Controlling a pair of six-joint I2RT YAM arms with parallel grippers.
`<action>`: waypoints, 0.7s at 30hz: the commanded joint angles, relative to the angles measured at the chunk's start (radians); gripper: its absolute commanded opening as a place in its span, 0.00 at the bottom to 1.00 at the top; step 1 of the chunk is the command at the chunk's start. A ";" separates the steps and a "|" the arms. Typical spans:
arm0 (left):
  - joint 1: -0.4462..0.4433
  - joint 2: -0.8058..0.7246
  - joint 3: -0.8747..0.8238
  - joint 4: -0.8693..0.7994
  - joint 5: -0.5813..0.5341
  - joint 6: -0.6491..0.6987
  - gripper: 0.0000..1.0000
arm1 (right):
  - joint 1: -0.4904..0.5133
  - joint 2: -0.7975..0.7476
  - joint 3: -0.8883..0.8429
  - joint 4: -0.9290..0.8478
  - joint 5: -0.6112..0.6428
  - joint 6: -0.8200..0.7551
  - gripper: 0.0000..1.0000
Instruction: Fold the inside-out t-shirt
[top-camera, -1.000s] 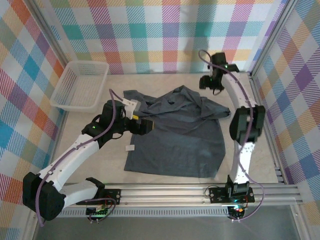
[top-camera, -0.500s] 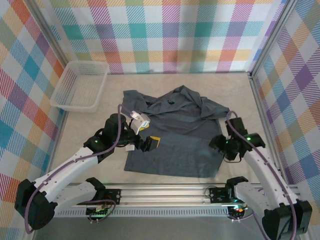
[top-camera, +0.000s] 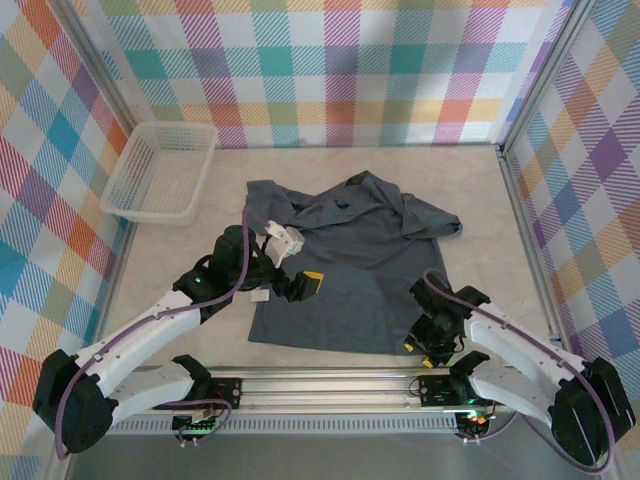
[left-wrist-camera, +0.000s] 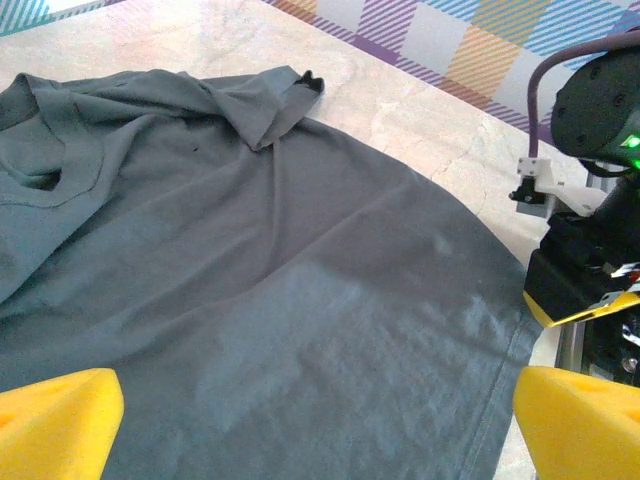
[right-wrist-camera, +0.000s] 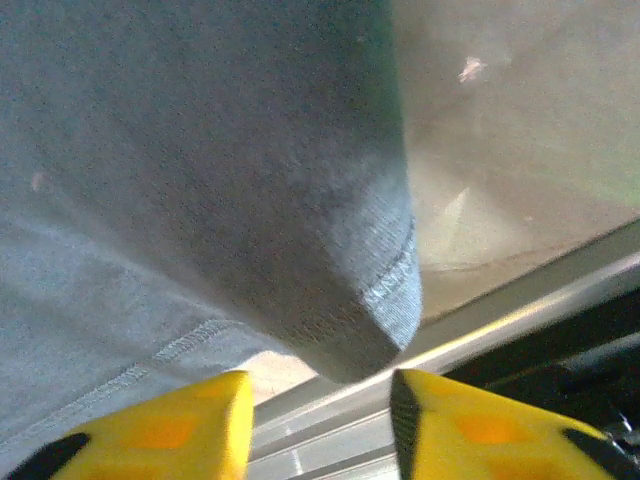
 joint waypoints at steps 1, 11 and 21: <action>-0.017 0.006 -0.004 0.031 0.015 0.019 1.00 | 0.005 0.021 0.081 -0.001 0.080 0.011 0.13; -0.113 0.066 -0.024 0.072 0.018 0.045 1.00 | 0.004 0.103 0.344 -0.001 0.119 -0.119 0.00; -0.232 0.422 0.020 0.328 0.095 -0.006 1.00 | 0.001 0.132 0.419 0.032 0.110 -0.125 0.00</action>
